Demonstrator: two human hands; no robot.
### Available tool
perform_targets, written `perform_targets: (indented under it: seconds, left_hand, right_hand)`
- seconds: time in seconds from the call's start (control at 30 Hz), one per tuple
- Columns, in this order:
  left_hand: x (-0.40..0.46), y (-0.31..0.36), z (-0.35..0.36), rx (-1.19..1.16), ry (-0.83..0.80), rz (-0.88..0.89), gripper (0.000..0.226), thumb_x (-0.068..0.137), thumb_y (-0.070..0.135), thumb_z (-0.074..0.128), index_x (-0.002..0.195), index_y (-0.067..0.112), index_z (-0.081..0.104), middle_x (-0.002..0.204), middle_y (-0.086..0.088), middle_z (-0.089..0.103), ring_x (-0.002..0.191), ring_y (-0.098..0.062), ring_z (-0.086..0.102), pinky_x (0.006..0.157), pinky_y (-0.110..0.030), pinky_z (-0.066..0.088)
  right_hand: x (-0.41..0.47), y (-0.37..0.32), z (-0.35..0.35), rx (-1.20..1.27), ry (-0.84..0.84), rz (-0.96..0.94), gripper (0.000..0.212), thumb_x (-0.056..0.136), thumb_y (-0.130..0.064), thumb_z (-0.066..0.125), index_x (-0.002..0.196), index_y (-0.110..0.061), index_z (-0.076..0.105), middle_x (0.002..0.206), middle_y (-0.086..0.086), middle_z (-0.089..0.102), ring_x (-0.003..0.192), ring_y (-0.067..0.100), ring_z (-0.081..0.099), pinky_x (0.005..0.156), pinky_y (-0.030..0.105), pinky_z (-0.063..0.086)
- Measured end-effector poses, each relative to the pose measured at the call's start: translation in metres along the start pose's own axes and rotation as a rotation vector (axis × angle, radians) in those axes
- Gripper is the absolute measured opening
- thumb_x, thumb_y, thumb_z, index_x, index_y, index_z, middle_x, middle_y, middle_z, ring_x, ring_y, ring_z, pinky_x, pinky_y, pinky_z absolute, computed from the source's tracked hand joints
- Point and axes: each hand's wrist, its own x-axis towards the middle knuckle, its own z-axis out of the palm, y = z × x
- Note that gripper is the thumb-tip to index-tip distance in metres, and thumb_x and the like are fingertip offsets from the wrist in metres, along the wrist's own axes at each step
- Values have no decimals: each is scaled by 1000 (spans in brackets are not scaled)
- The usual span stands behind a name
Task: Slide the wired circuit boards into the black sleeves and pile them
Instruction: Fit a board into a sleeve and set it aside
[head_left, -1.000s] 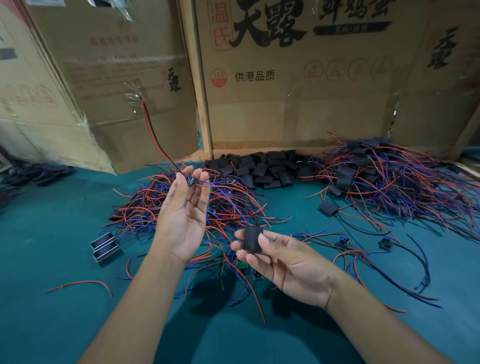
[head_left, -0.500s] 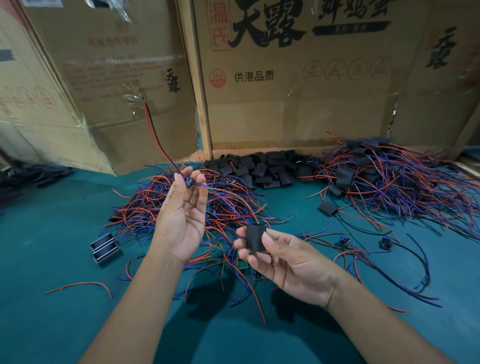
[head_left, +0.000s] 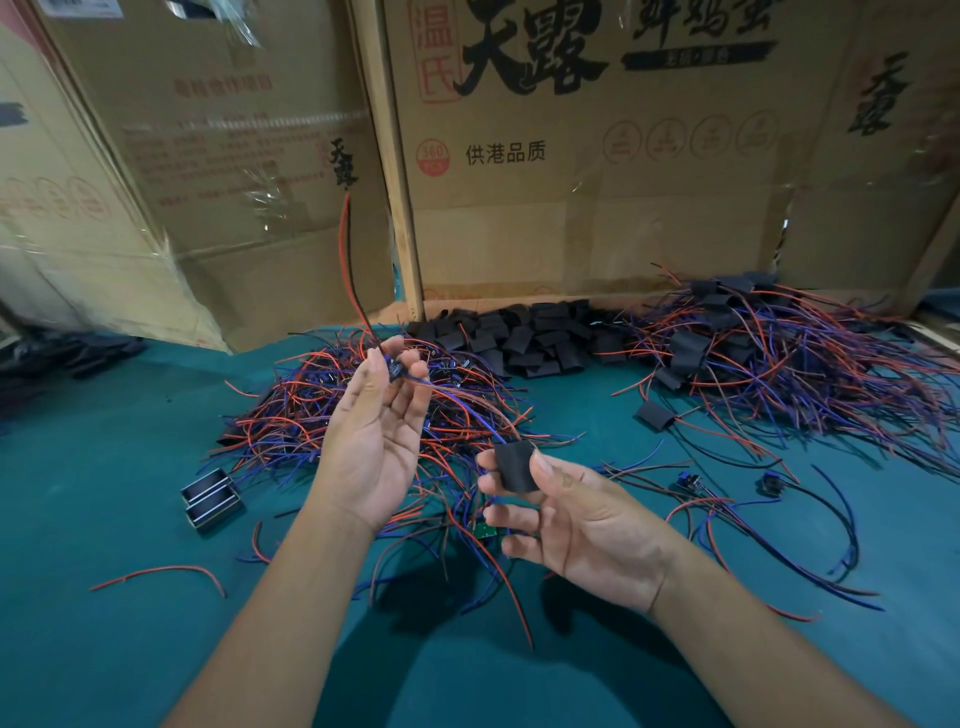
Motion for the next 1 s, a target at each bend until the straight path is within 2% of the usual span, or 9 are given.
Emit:
perform_targets:
  seconds: [0.2,0.33,0.43,0.53,0.67,0.77,0.83,0.9,1.0]
  left_hand:
    - [-6,-4,8,61,-65,-24,26,89,26,55,108,10,63,88,-1,69,77,-9,68,72,-19,58]
    - [-13,-10,11,191,-160,-56,23,89,23,54,106,10,62,95,-5,73,86,-15,71,80,-24,59]
    - [-18,-16,12,342,-246,-35,18,91,19,57,104,9,61,109,-13,73,101,-23,69,93,-34,54]
    - [-22,-24,11,473,-320,-28,17,92,15,60,105,5,60,117,-20,70,107,-25,67,98,-35,51]
    - [-25,-40,12,495,-327,-77,14,90,14,61,103,8,57,120,-20,69,120,-32,61,103,-38,46]
    - [-27,-52,15,403,-311,-97,20,86,18,69,100,11,57,125,-17,68,116,-22,64,93,-26,51]
    - [-28,-58,16,386,-284,-107,18,85,16,70,97,10,58,126,-15,68,118,-20,62,97,-27,50]
    - [-28,-62,15,399,-252,-99,16,81,16,69,94,9,62,113,-13,69,103,-20,64,90,-25,51]
    - [-27,-63,15,422,-214,-102,21,75,21,74,92,10,69,90,-13,59,80,-15,57,76,-21,49]
  right_hand:
    - [1,1,-2,-6,-2,6,59,75,-41,81,122,-9,65,107,4,68,89,18,67,76,28,55]
    - [2,1,-1,-85,69,-33,51,80,-36,76,121,-8,62,108,6,69,92,20,67,77,28,53]
    - [4,-4,-2,-419,301,-204,37,74,-32,79,104,-13,69,103,9,74,91,18,68,78,28,51]
    - [3,-10,-7,-960,517,-414,17,79,-28,79,94,-28,71,91,-12,74,81,1,63,79,20,48]
    - [2,-8,-11,-1255,653,-652,26,81,-24,79,105,-24,69,95,-14,71,90,2,64,80,16,47]
    - [0,-7,-9,-1371,696,-778,30,81,-19,80,108,-19,69,98,-12,68,92,3,62,80,14,45]
    - [-1,-8,-7,-1397,661,-805,31,81,-15,79,110,-17,68,99,-9,67,89,6,61,75,17,47]
    - [-2,-8,-6,-1428,637,-798,32,81,-11,79,111,-15,67,99,-7,65,88,6,59,74,16,46]
    - [-2,-11,-6,-1470,662,-810,30,81,-11,79,109,-11,68,97,-4,65,89,4,58,80,10,41]
